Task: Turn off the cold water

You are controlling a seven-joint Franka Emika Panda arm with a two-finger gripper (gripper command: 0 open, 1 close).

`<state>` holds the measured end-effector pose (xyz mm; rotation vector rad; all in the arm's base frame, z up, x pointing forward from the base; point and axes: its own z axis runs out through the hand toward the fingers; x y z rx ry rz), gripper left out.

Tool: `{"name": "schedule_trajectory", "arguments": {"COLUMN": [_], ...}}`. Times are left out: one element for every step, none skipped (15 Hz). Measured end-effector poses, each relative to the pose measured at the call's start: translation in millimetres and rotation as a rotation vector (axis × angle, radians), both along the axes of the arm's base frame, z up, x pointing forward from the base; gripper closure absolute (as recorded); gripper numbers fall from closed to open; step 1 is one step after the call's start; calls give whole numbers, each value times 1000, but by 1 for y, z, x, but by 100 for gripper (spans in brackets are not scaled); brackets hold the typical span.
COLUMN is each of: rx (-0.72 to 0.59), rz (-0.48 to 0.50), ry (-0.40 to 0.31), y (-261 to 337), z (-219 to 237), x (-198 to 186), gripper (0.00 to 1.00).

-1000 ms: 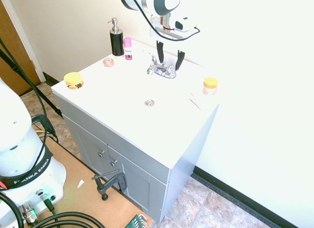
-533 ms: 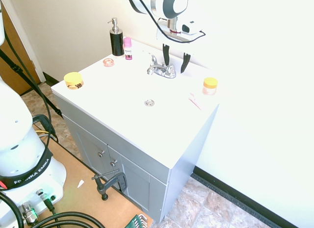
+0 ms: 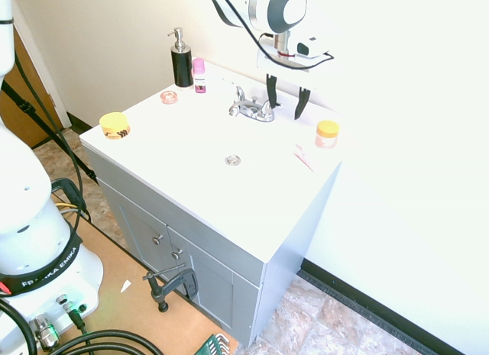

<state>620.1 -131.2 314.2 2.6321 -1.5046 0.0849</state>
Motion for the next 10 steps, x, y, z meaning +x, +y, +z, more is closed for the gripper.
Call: {"name": "schedule_trajectory", "arguments": {"rx": [-4, -5, -5, -4, -3, 2, 9, 25, 42, 52], "rz": [-4, -5, -7, -7, -4, 2, 10, 20, 33, 51], "ry": [-4, 7, 21, 29, 30, 27, 22, 22, 26, 27], "y": [-2, -2, -2, -2, -1, 2, 8, 18, 30, 43], "z": [2, 2, 3, 7, 12, 18, 26, 32, 37, 43], "x": [6, 9, 10, 12, 12, 11, 8, -3, -16, -31], "gripper": [0, 0, 0, 0, 0, 0, 0, 0, 0, 0]}}
